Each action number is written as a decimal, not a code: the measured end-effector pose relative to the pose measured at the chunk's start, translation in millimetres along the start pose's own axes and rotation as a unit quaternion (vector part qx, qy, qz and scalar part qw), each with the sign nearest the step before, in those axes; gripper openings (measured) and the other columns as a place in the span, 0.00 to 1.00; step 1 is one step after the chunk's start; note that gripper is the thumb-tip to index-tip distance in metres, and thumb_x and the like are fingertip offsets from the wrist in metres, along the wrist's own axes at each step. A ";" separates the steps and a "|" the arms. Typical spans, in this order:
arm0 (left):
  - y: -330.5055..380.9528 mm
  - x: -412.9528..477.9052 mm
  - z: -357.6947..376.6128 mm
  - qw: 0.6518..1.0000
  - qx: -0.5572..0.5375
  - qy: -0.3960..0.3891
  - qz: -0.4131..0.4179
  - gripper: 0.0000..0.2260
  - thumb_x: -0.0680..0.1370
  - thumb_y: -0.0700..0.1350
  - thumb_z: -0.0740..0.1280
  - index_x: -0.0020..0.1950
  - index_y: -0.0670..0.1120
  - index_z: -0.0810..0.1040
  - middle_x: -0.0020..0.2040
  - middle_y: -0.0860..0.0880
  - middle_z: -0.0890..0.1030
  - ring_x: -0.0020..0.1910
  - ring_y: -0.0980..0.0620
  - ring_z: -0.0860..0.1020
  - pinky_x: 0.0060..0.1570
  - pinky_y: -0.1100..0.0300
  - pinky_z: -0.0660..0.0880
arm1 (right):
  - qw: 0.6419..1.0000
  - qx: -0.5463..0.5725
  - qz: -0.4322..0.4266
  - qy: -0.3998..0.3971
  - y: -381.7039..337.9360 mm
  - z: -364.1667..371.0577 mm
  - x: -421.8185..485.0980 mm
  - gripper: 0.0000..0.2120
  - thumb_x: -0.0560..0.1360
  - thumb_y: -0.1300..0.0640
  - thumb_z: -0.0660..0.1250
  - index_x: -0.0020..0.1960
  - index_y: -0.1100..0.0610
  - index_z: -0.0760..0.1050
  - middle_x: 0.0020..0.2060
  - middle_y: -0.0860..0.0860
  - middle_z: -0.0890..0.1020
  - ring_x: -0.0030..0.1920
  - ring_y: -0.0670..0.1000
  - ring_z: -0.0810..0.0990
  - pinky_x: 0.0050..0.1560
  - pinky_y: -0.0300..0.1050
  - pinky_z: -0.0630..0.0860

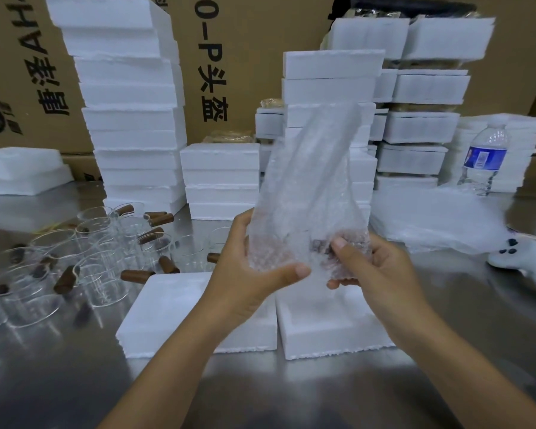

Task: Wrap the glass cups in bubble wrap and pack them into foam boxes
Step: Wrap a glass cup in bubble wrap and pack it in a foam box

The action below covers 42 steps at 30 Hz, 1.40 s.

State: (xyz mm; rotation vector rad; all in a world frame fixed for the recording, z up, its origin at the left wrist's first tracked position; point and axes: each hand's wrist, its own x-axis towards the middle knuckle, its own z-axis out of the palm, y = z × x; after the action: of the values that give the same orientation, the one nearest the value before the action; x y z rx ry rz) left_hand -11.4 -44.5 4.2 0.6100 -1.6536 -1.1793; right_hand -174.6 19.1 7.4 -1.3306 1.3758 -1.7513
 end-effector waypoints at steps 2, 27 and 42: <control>0.4 -0.9 -1.2 1.000 0.026 -0.007 0.015 0.29 0.61 0.52 0.78 0.58 0.61 0.71 0.51 0.65 0.79 0.50 0.66 0.79 0.40 0.74 0.74 | 1.000 -0.001 -0.012 0.019 1.9 -0.4 -0.6 0.04 0.73 0.54 0.68 0.45 0.53 0.80 0.37 0.48 0.85 0.35 0.46 0.83 0.35 0.35 0.77; 1.0 -13.2 17.6 0.989 0.114 -0.099 -0.001 0.19 0.64 0.63 0.71 0.52 0.61 0.73 0.50 0.59 0.81 0.49 0.59 0.80 0.47 0.61 0.79 | 0.970 -0.054 -0.182 0.150 -3.3 -0.5 -6.9 0.14 0.70 0.63 0.71 0.38 0.43 0.79 0.34 0.38 0.83 0.38 0.38 0.81 0.35 0.27 0.74; -1.2 -14.6 21.4 0.971 0.191 -0.126 0.073 0.17 0.71 0.55 0.71 0.58 0.59 0.73 0.53 0.55 0.77 0.56 0.56 0.77 0.53 0.54 0.76 | 0.941 -0.241 -0.226 -0.079 -1.7 -9.5 -2.8 0.15 0.71 0.59 0.61 0.28 0.45 0.71 0.34 0.33 0.76 0.39 0.34 0.74 0.37 0.24 0.67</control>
State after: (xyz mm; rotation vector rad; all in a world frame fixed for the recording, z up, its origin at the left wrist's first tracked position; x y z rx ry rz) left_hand -25.2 -24.2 -4.2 0.5792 -2.1318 -0.8615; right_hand -182.1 25.8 8.1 -2.1486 1.5540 -1.5755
